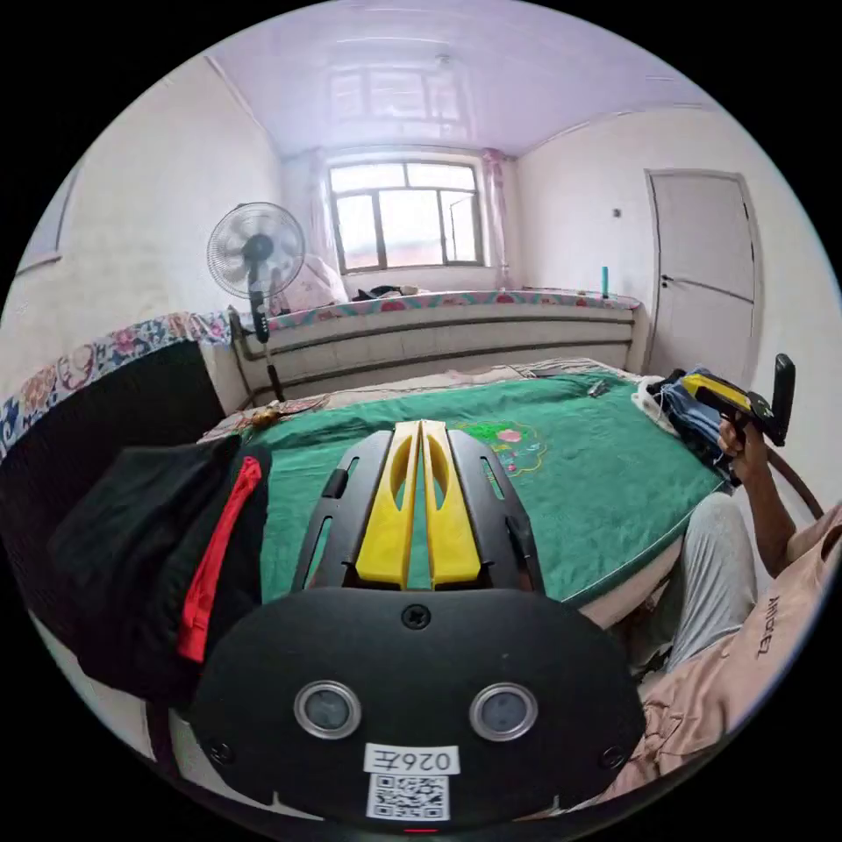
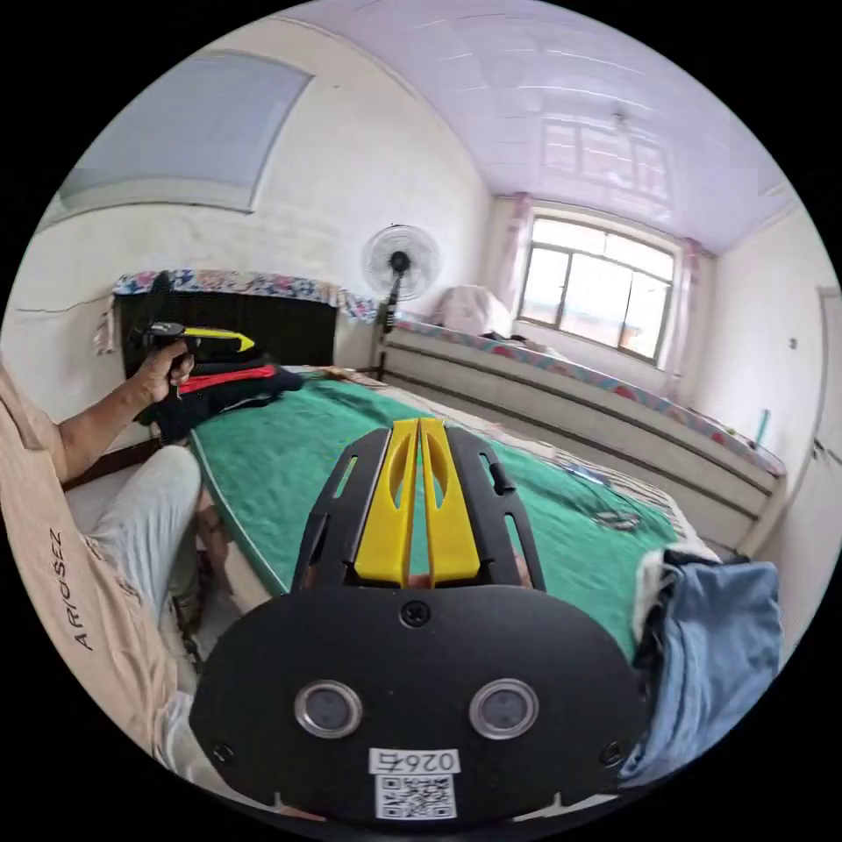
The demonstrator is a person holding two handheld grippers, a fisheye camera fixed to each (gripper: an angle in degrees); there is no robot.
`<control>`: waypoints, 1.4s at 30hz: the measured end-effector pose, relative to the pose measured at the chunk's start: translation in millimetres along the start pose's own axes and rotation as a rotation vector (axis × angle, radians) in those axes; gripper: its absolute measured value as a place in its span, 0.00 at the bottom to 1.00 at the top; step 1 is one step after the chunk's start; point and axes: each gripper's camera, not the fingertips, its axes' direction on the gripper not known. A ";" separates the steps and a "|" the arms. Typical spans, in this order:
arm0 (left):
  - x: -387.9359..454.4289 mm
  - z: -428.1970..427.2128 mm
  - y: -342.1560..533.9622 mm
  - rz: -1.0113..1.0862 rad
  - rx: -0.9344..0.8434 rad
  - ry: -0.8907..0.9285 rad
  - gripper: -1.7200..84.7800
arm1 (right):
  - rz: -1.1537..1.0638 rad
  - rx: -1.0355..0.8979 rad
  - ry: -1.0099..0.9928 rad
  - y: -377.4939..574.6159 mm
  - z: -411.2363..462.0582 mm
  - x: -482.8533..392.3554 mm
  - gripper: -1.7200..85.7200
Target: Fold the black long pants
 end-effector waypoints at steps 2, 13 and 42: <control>-49.4 -46.4 17.7 -0.102 0.059 -0.133 0.01 | -0.056 -0.011 -0.097 -28.1 34.5 -35.1 0.01; -234.7 -174.2 16.0 -0.398 0.136 -0.323 0.20 | -0.144 -0.174 -0.547 -191.3 239.5 -197.4 0.04; -327.1 -248.2 -120.9 -0.422 0.078 -0.329 0.12 | -0.244 -0.450 -0.693 -386.4 509.4 -382.2 0.06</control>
